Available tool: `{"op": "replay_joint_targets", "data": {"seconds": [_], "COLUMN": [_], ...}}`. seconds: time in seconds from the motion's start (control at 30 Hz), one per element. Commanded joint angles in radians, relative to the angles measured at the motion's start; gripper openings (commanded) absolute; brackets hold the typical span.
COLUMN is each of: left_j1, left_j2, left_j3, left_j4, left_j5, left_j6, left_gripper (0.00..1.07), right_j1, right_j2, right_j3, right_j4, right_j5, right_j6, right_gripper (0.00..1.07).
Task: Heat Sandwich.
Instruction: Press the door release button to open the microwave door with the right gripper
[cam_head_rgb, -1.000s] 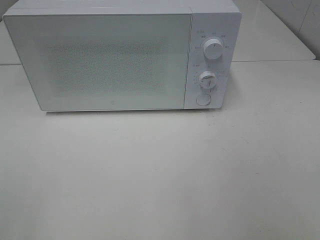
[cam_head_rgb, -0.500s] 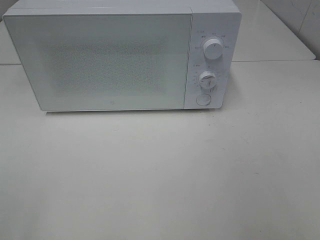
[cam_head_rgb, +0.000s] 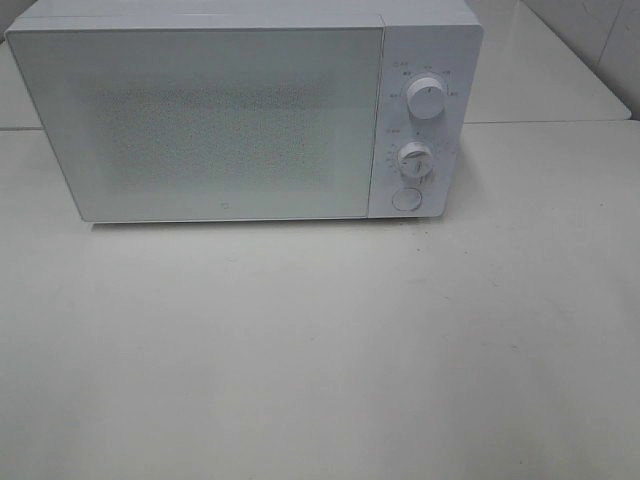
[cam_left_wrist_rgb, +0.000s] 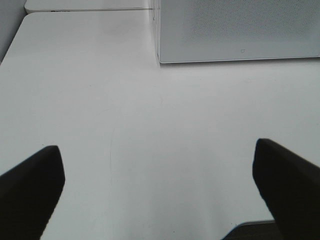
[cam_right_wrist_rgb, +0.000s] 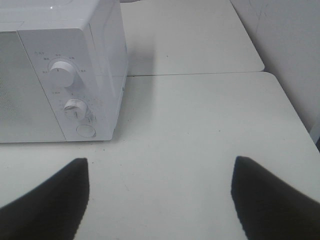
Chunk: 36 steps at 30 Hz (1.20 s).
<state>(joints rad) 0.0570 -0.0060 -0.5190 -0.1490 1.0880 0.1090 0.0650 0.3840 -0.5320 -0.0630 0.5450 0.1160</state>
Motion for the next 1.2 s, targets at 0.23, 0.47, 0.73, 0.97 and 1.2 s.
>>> {"op": "replay_joint_targets", "data": {"seconds": [0.23,0.47,0.73,0.97,1.2], "left_j1": [-0.006,-0.006,-0.006,-0.006,-0.006], "left_j2": [-0.016,-0.016,-0.016,-0.016,-0.016], "left_j3": [0.001,0.001,0.001,0.001,0.001], "left_j4": [0.003,0.003,0.003,0.003,0.003], "left_j5": [-0.014,-0.014,-0.014,-0.014,-0.014], "left_j6": [0.002,0.002,0.002,0.002,0.002], "left_gripper": [0.98,0.98,0.98,0.98,0.98], "right_j1": [-0.008,-0.008,-0.008,-0.006,-0.006], "right_j2": [0.219,0.334,0.499,0.618,0.723], "right_j3": [-0.007,-0.007,-0.007,-0.007,0.063], "right_j4": [-0.005,0.009,0.009,-0.025,-0.023], "right_j5": [-0.194,-0.315,-0.480,-0.624,-0.886], "right_j6": [0.005,0.005,0.005,0.005,-0.007], "right_gripper": [0.76,0.76,0.76,0.76,0.76]}}
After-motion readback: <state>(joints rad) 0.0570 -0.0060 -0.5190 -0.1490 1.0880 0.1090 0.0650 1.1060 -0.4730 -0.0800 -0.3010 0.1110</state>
